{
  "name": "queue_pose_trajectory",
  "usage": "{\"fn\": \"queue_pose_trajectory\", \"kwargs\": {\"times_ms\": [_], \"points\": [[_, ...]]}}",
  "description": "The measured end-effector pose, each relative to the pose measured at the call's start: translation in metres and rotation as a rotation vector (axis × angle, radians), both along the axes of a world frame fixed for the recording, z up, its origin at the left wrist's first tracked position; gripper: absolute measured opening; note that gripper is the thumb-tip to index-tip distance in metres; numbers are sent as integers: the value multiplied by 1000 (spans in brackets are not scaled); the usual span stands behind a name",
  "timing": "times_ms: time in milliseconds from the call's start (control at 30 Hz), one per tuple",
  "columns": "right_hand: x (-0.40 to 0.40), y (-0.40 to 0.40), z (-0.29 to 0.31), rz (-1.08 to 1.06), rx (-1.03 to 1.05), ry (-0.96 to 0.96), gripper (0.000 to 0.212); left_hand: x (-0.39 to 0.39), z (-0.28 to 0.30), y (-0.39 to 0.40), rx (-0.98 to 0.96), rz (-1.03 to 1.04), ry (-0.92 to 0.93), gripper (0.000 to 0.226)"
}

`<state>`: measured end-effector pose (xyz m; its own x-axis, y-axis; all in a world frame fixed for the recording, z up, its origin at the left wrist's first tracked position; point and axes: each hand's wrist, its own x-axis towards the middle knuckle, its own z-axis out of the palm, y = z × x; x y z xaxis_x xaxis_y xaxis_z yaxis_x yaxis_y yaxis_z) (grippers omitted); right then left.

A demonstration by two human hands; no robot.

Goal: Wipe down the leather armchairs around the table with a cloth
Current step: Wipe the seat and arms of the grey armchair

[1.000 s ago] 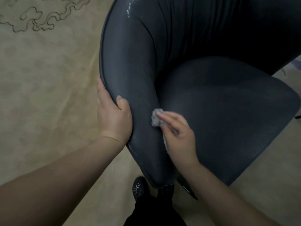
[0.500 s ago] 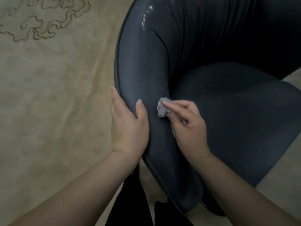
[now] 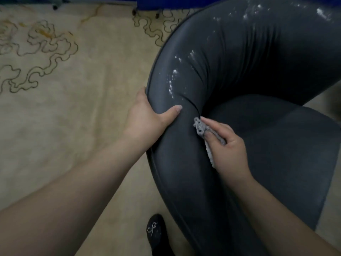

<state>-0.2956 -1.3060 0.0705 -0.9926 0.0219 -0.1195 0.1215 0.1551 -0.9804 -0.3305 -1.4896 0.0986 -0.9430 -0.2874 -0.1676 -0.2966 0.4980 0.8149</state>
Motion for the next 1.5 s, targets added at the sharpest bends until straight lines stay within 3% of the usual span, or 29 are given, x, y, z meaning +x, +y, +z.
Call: {"fn": "queue_pose_trajectory", "kwargs": {"times_ms": [167,300,467,533,633,733,867,1033,1200,1367,1500], "points": [[-57,-23,11,-95,34,139,35,-15,-8,-9,90,-85,32,92],[-80,-44,9,85,110,316,32,-14,-13,-14,189,-154,44,93],[-79,-29,5,48,81,254,33,-12,-9,-29,359,-292,-63,104],[-85,-37,15,98,149,387,28,-12,-6,-32,410,-326,-92,106],[-91,-53,21,333,355,625,23,-11,-2,-35,435,-336,-129,110],[-87,-33,10,306,393,584,23,-11,3,-35,451,-327,-155,112],[-83,-17,2,152,253,358,28,-9,4,-32,442,-276,-178,115],[-81,-43,6,288,361,572,26,-16,0,-36,439,-279,-194,115],[-54,-18,-3,26,339,323,24,-36,4,-47,400,-395,-271,136],[-72,-66,12,55,350,423,28,-55,5,-57,358,-499,-272,143],[-102,-76,20,-107,405,373,30,-64,7,-58,400,-566,-298,143]]}}
